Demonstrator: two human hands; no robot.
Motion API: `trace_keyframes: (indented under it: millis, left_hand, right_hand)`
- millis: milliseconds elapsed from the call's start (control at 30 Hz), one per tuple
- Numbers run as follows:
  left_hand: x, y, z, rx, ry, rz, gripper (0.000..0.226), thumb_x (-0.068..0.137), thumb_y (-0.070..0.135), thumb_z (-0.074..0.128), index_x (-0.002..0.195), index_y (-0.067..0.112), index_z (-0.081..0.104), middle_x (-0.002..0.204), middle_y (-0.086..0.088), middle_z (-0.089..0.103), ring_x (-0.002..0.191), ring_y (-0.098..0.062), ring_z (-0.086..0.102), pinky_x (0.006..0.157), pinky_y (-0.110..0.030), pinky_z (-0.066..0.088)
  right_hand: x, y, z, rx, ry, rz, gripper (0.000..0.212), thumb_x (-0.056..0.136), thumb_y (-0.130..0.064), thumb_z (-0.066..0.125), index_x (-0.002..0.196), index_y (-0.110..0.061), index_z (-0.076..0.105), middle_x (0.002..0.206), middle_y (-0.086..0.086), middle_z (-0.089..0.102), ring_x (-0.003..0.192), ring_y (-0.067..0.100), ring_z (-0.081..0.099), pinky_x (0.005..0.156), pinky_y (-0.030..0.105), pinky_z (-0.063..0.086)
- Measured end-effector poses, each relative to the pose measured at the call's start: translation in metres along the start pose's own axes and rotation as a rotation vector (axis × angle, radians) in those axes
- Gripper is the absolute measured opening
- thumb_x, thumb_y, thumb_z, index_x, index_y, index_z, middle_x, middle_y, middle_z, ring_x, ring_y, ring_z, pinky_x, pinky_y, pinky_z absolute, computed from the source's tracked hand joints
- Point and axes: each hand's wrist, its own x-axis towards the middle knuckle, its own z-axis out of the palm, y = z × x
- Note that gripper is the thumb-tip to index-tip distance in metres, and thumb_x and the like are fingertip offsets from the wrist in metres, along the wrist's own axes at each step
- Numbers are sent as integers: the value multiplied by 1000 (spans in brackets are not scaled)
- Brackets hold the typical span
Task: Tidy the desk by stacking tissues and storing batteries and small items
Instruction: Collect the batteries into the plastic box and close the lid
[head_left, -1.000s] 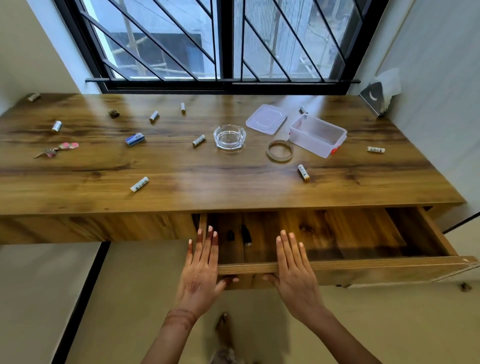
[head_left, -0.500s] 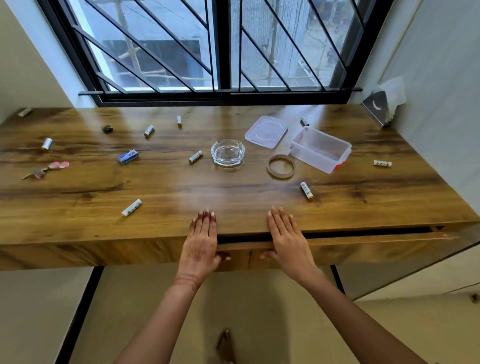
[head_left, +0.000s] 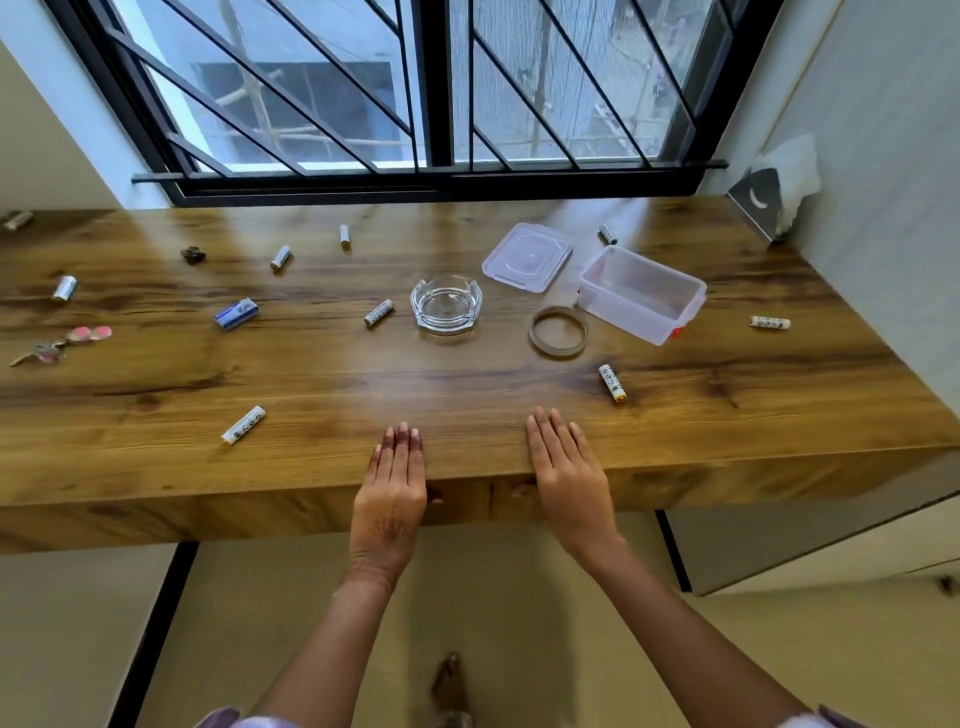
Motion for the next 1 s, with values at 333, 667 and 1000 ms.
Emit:
trace_keyframes:
  millis: [333,667,1000]
  left_hand:
    - [-3,5,-23,-138,-45,-67,81,79,59,50,123,-8,53,126,-23,58,119,-35,56,101,-50,39]
    - [74,-8,-57,-617,-29,-217,75,93,41,45,147,5,7,157,-11,9,146,-21,2,117,-29,3]
    - [186,-53,-36,-819,-69,-166,70,82,19,66,141,8,31,142,-10,43,132,-22,40,107,-23,29]
  right_hand:
    - [-3,-8,-22,163,-103,75,92,70,-62,61,134,1,42,138,16,48,130,28,43,107,42,25]
    - [73,-7,-62,580,5,121,77,92,-49,43,147,-7,9,157,7,9,144,15,4,114,25,8]
    - [192,-9,-44,729,-163,212,97,75,-48,68,146,-6,16,153,11,23,141,22,21,111,31,23]
